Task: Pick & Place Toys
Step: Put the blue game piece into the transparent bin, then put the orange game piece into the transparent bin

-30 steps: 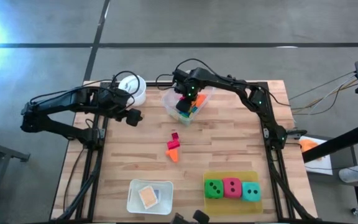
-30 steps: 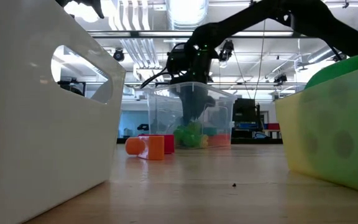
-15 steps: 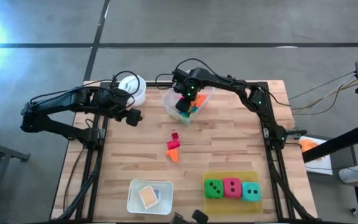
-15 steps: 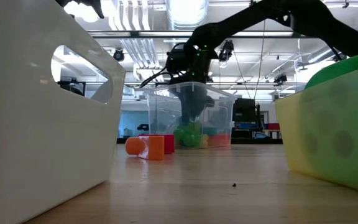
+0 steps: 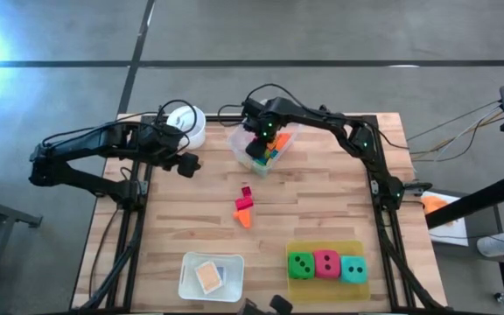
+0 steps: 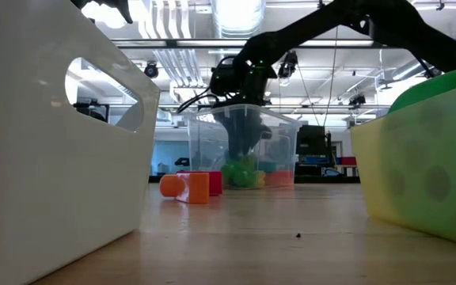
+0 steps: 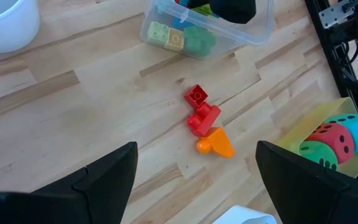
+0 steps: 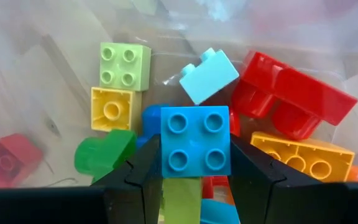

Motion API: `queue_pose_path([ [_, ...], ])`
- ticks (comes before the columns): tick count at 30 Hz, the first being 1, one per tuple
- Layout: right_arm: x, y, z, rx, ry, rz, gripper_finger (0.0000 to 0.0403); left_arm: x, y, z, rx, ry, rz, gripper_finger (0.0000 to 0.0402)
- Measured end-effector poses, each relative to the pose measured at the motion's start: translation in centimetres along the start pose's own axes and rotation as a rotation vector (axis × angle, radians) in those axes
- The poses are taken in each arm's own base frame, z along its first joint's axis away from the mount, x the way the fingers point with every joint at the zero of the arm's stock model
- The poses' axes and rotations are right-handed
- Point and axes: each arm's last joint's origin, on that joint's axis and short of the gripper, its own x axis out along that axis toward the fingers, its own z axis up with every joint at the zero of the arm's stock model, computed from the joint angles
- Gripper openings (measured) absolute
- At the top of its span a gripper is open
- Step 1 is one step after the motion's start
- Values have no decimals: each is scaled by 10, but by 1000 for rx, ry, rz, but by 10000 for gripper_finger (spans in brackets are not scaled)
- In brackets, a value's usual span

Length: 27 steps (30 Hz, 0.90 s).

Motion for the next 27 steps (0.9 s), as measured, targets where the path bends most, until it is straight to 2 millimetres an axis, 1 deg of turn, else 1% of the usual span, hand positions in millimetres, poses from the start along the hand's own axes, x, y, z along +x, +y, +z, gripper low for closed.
queue_pose_path([
  [14,1,-1,-1,-2,10,-1,135,0,0,0,1,0,0,329],
  [16,1,-1,-1,-1,11,-1,142,0,0,0,1,0,0,329],
  [18,1,0,-2,2,13,-2,165,0,0,0,1,0,0,329],
  [23,1,-1,-2,15,21,-1,247,0,0,0,1,0,0,329],
  [27,1,-1,-3,13,29,-1,304,0,0,0,1,1,0,329],
])
